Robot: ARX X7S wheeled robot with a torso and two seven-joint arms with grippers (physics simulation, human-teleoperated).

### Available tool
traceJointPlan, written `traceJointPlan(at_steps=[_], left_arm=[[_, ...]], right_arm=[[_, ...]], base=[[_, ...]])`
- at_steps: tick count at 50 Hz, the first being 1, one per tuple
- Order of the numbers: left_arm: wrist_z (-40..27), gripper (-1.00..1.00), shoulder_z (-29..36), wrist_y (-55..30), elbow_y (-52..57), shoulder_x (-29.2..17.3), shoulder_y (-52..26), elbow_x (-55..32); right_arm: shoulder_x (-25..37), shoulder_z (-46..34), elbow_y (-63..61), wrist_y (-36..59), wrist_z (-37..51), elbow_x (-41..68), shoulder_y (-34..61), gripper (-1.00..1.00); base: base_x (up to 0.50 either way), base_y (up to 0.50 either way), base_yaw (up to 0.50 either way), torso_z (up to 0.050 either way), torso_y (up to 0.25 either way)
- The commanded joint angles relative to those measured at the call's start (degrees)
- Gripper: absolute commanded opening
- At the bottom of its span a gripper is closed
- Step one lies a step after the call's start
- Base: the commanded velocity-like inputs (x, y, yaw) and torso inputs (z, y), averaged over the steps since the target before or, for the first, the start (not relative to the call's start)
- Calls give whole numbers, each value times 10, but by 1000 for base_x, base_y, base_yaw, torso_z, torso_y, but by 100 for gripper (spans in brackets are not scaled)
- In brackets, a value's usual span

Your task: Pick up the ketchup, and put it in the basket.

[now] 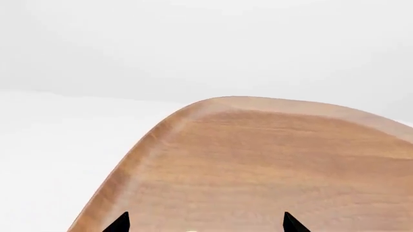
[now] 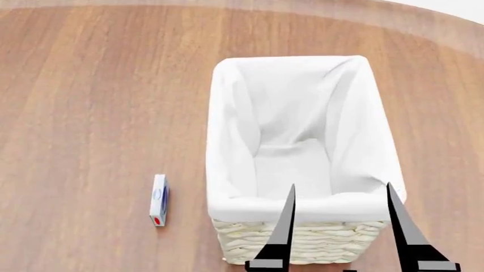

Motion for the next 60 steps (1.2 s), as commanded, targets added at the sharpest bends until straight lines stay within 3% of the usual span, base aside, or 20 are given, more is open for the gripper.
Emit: traceJointPlan(at_steps=[1, 26, 31, 32, 36, 46, 60], left_arm=[[5, 100, -9, -13, -32, -10, 4, -19], [24, 100, 5, -34, -102, -14, -13, -56], [54, 100, 10, -22, -133, -14, -19, -64], [106, 100, 6, 10, -139, -4, -22, -85], [133, 100, 27, 21, -151, -12, -25, -64], [138, 100, 38, 34, -186, -20, -35, -37], [135, 100, 0, 42, -210, -28, -24, -52]], right_arm=[[3, -2, -6, 2, 3, 1, 1, 100], [7, -7, -1, -2, 8, 4, 2, 100], [8, -9, 2, -6, 8, 3, 1, 100], [8, -10, 1, -3, 8, 3, 3, 100], [8, -10, -1, -2, 10, 3, 3, 100], [9, -10, -9, 4, 12, 7, 4, 100], [11, -15, -10, 5, 13, 8, 6, 100]], base=[[0, 0, 0, 0, 0], [0, 0, 0, 0, 0], [0, 0, 0, 0, 0], [0, 0, 0, 0, 0], [0, 0, 0, 0, 0], [0, 0, 0, 0, 0], [0, 0, 0, 0, 0]])
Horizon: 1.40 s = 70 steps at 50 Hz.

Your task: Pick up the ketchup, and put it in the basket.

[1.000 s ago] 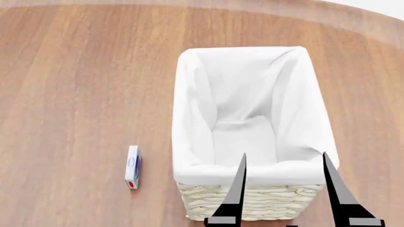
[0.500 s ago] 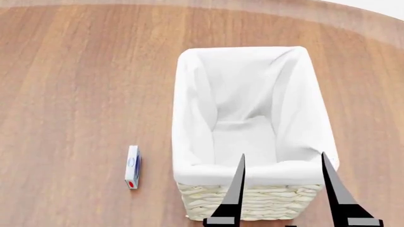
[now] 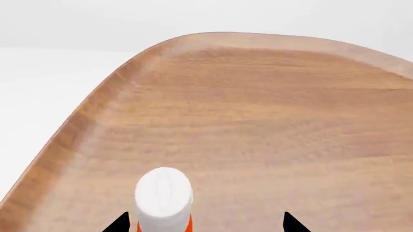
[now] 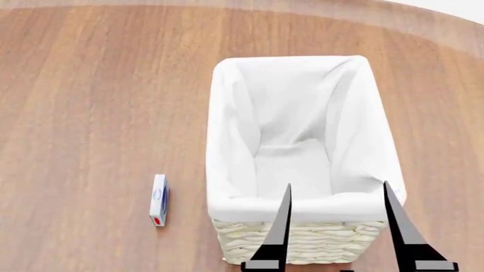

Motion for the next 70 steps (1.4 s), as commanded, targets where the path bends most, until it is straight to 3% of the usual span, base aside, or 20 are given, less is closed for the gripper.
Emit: traceJointPlan(at_steps=[1, 10, 30, 47, 48, 70], left_arm=[[10, 100, -23, 12, -23, -4, 7, -9], [14, 100, -34, 20, -43, -8, 7, -11], [56, 100, 11, 54, -113, -34, -27, 43], [70, 100, -8, 93, -184, -35, -31, 58], [68, -100, -10, 98, -184, -34, -30, 62], [67, -100, -2, 109, -189, -32, -28, 77]], right_arm=[[1, -4, -3, 2, 2, 1, 2, 100], [2, -6, -5, 5, 4, 2, 4, 100], [4, -12, 0, -1, 6, 3, 3, 100], [5, -14, 8, -9, 8, 7, 1, 100], [5, -14, 8, -10, 8, 7, 1, 100], [8, -19, 14, -17, 11, 9, 0, 100]], base=[[0, 0, 0, 0, 0], [0, 0, 0, 0, 0], [0, 0, 0, 0, 0], [0, 0, 0, 0, 0], [0, 0, 0, 0, 0], [0, 0, 0, 0, 0]])
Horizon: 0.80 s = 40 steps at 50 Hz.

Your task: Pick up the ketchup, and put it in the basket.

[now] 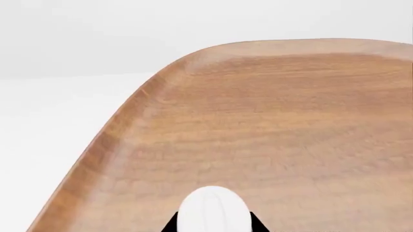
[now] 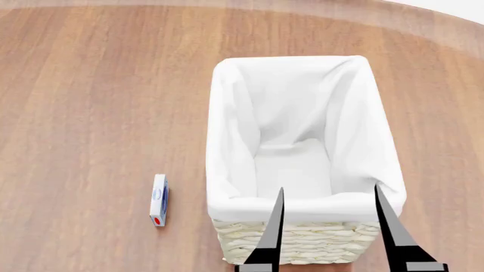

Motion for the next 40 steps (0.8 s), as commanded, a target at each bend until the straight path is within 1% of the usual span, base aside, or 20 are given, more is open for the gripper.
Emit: traceJointPlan(at_steps=[1, 5, 9, 11, 13, 19, 22, 26, 27, 28, 32, 36, 37, 40], left_arm=[[-4, -100, 6, 2, 7, 1, 7, -3], [-3, -100, 15, -2, 37, -2, 17, 3], [20, -100, 15, -3, 73, -1, 24, -27], [27, -100, 25, -3, 89, -4, 30, -18], [42, -100, 33, -6, 117, -7, 36, -31], [42, -100, 58, -33, 195, -26, 49, -33], [35, -100, 73, -47, 241, -42, 60, -15], [17, -100, 73, -76, 305, -65, 68, -21], [20, -100, 72, -80, 327, -72, 69, -32], [20, -100, 72, -80, 328, -72, 69, -32], [7, -100, 68, -107, 402, -103, 78, -42], [8, -100, 64, -119, 436, -121, 80, -61], [11, -100, 67, -133, 459, -140, 77, -82], [19, -100, 71, -147, 483, -162, 71, -115]], right_arm=[[1, -3, 3, -2, 1, 1, 1, 100], [1, -3, -1, 3, 3, 2, 2, 100], [2, -4, -1, 4, 3, 2, 3, 100], [2, -4, 0, 2, 4, 2, 3, 100], [2, -5, -3, 6, 4, 2, 3, 100], [3, -5, 1, 1, 5, 3, 3, 100], [4, -5, 1, 1, 5, 3, 4, 100], [5, -6, 3, -2, 5, 3, 3, 100], [5, -5, 3, -2, 5, 4, 3, 100], [5, -5, 3, -2, 6, 4, 3, 100], [5, -7, -1, 2, 7, 4, 5, 100], [5, -7, 0, 1, 7, 5, 4, 100], [5, -8, -2, 3, 8, 4, 5, 100], [6, -8, -3, 4, 8, 5, 5, 100]], base=[[0, 0, 0, 0, 0], [0, 0, 0, 0, 0], [0, 0, 0, 0, 0], [0, 0, 0, 0, 0], [0, 0, 0, 0, 0], [0, 0, 0, 0, 0], [0, 0, 0, 0, 0], [0, 0, 0, 0, 0], [0, 0, 0, 0, 0], [0, 0, 0, 0, 0], [0, 0, 0, 0, 0], [0, 0, 0, 0, 0], [0, 0, 0, 0, 0], [0, 0, 0, 0, 0]])
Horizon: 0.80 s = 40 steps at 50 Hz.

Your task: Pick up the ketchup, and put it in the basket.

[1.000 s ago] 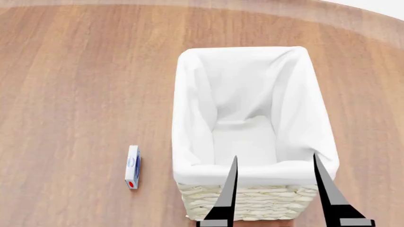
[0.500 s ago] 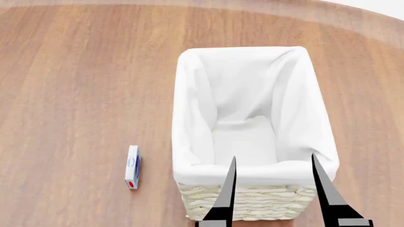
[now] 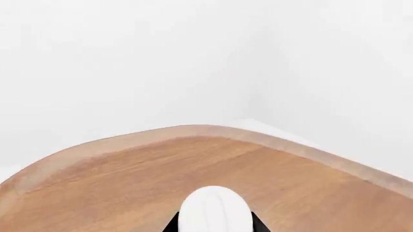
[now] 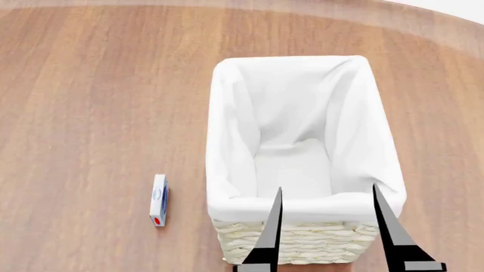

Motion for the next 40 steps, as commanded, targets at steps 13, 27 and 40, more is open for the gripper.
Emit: traceJointPlan(at_steps=[13, 27, 40], left_arm=[[7, -100, 87, -103, 149, -142, -74, -117], [32, -100, 210, -175, 141, -229, -234, -229], [104, -100, 319, -224, 108, -263, -367, -277]], right_arm=[[3, 1, -2, 0, 3, 7, 1, 100], [5, 2, -3, 0, 5, 11, 1, 100], [5, -3, 3, -5, 7, 10, 2, 100]], base=[[0, 0, 0, 0, 0], [0, 0, 0, 0, 0], [0, 0, 0, 0, 0]])
